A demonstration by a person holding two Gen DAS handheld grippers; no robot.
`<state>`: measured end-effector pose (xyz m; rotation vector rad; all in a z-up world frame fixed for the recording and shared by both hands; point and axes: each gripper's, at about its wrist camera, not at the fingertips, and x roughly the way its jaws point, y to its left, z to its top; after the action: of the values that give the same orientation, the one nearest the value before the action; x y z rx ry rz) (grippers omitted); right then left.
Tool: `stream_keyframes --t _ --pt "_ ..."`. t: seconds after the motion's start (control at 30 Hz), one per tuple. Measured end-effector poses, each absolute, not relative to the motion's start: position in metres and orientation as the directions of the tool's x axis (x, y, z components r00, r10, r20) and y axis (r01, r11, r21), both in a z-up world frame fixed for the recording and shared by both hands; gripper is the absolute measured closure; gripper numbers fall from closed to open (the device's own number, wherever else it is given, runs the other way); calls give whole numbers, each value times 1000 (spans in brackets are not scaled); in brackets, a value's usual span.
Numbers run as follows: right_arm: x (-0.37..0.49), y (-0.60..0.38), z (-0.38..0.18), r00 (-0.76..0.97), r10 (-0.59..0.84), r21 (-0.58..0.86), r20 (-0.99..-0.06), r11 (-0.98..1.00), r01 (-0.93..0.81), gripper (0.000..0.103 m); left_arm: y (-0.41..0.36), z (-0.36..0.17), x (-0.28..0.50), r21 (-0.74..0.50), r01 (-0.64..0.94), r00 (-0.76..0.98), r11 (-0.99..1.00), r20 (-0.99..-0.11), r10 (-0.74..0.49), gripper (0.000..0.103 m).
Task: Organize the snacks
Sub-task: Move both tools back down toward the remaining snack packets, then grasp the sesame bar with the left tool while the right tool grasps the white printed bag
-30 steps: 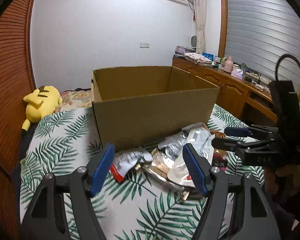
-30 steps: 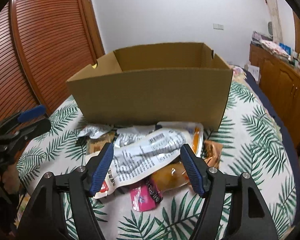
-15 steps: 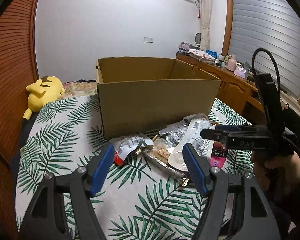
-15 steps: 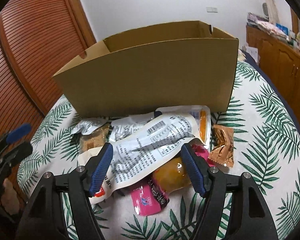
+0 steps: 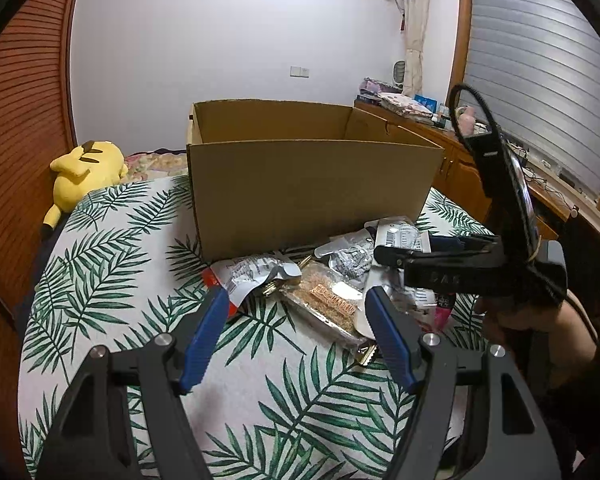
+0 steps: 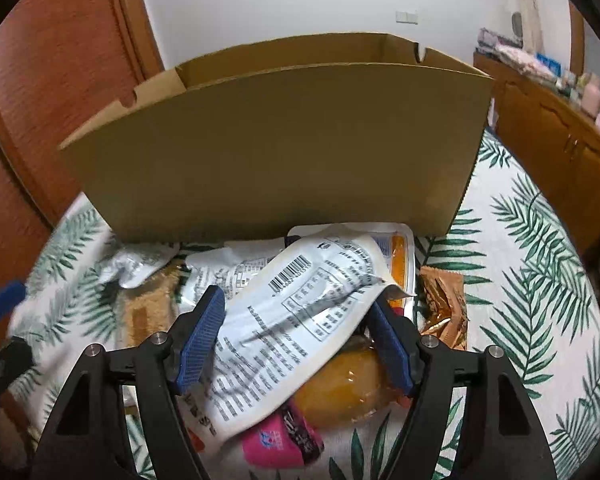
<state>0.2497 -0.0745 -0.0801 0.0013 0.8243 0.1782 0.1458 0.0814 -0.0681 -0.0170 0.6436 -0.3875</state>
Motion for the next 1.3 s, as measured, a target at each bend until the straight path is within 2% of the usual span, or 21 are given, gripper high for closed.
stream_keyframes --t 0.2,0.3,0.37,0.63,0.87,1.0,1.3 --pt "247 -64 -86 672 115 -3 -731 985 -171 34 83 -73 148 -149 340 723 929 -590 -359 32" --pt "244 -69 -84 677 120 8 -726 986 -165 45 79 -76 150 -159 341 714 927 -598 -365 32" --pt "243 -74 -83 678 135 25 -723 985 -170 58 74 -77 151 -162 348 707 924 -602 -371 32" --pt "235 -93 -75 693 203 89 -692 976 -198 84 45 -87 171 -157 337 668 928 -655 -354 32" --pt "237 -96 -80 682 239 112 -691 968 -226 83 23 -103 190 -151 295 621 944 -720 -309 32" --pt "237 -99 -80 685 259 122 -681 962 -243 82 17 -108 196 -101 256 630 961 -737 -245 31" --pt "236 -103 -83 686 295 137 -665 951 -276 81 8 -118 198 -29 232 629 972 -758 -173 22"
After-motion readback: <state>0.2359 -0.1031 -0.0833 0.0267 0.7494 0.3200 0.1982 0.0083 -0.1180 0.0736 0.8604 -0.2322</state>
